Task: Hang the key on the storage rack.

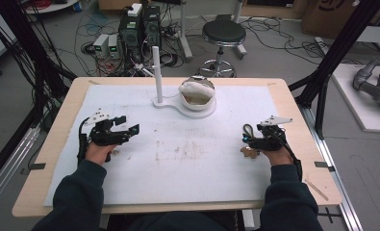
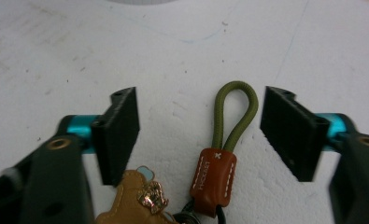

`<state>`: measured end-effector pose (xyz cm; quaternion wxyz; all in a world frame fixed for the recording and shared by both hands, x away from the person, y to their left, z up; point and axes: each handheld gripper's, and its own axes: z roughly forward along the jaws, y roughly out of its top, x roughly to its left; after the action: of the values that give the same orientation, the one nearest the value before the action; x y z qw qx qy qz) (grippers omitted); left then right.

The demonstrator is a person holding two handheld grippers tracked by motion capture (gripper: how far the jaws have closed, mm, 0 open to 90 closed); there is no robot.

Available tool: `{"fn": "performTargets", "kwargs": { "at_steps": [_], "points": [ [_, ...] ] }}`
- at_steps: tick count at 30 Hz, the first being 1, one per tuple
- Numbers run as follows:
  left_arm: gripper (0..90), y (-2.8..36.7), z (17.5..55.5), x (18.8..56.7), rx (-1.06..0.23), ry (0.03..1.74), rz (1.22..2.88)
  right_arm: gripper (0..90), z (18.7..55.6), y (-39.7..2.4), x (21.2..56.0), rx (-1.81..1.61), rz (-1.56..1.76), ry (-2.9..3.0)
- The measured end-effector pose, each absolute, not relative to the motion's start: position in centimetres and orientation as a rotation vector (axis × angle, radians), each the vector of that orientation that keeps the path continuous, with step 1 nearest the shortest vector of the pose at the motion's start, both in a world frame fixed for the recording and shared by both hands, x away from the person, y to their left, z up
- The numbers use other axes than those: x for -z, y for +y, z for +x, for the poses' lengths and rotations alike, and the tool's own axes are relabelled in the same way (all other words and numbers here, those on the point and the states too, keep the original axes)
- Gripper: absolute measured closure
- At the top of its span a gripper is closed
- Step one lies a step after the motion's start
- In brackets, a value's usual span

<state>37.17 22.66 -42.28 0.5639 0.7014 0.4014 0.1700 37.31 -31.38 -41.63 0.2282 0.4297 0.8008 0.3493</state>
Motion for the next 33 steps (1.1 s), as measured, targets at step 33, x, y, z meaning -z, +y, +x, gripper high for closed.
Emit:
{"fn": "performTargets", "kwargs": {
  "at_steps": [33],
  "points": [
    [22.9, 22.6, 36.9, 42.7, -0.397, 0.963, 1.683, 48.1, 38.1, -32.2, 43.6, -0.735, 1.350, 2.328]
  ]
}}
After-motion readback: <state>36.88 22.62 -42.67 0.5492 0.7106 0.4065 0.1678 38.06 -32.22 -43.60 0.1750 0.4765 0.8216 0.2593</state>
